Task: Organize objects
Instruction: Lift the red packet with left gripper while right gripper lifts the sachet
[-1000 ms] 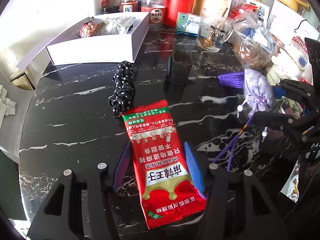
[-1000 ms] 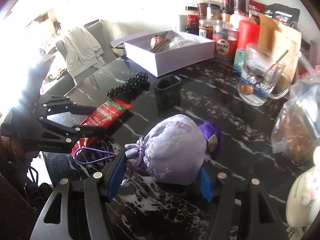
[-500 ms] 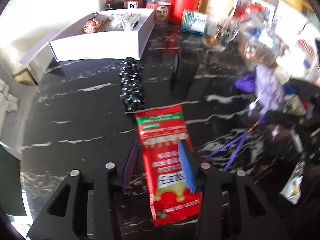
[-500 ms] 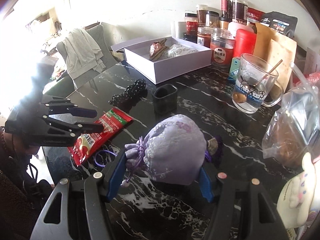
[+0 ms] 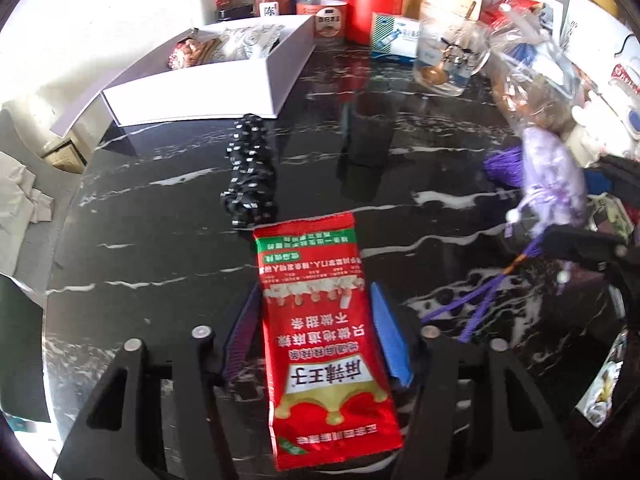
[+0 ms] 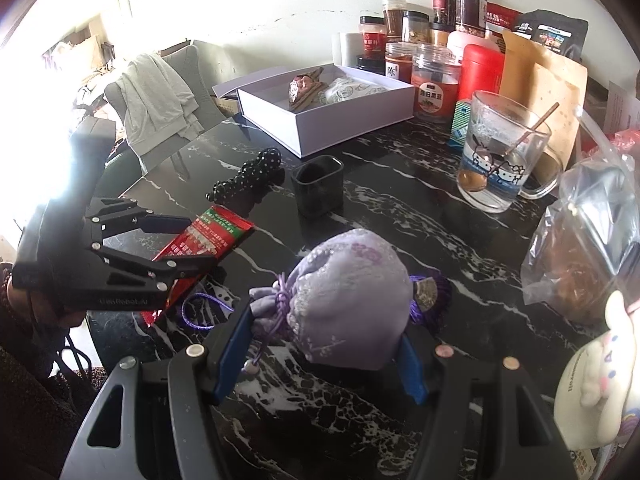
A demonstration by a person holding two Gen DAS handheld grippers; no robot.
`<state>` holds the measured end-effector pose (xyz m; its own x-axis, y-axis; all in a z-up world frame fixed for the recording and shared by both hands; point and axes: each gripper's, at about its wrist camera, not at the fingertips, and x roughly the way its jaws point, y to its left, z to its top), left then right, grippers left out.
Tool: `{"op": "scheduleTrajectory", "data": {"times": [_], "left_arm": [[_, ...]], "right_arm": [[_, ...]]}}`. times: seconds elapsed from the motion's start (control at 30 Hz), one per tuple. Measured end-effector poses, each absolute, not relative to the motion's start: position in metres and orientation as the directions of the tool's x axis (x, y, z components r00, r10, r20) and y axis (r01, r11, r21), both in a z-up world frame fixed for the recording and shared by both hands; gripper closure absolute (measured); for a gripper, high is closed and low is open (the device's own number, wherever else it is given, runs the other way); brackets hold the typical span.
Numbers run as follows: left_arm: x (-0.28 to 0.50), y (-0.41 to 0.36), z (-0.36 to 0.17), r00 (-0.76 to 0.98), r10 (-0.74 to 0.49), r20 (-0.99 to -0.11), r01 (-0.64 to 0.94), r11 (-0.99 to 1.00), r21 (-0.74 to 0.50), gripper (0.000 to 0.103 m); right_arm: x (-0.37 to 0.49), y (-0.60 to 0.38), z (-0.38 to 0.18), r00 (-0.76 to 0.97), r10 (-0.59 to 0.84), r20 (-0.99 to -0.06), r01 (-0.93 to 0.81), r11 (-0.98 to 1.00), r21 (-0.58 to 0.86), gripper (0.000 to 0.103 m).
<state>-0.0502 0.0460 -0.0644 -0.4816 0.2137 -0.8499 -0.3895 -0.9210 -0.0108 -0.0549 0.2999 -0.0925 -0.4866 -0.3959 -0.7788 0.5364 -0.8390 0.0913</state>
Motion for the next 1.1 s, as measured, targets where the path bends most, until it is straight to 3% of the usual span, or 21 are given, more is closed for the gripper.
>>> {"op": "scheduleTrajectory", "data": {"times": [0.27, 1.1], "left_arm": [[-0.059, 0.031, -0.058, -0.416, 0.323, -0.85, -0.381, -0.911, -0.16, 0.058], [-0.069, 0.007, 0.036, -0.573, 0.333, -0.749, -0.395, -0.913, -0.103, 0.057]], "right_arm": [[-0.057, 0.299, -0.097, -0.473, -0.402, -0.784, 0.536, -0.838, 0.106, 0.038], [-0.069, 0.275, -0.055, -0.506, -0.458, -0.731, 0.62, -0.782, 0.062, 0.038]]}}
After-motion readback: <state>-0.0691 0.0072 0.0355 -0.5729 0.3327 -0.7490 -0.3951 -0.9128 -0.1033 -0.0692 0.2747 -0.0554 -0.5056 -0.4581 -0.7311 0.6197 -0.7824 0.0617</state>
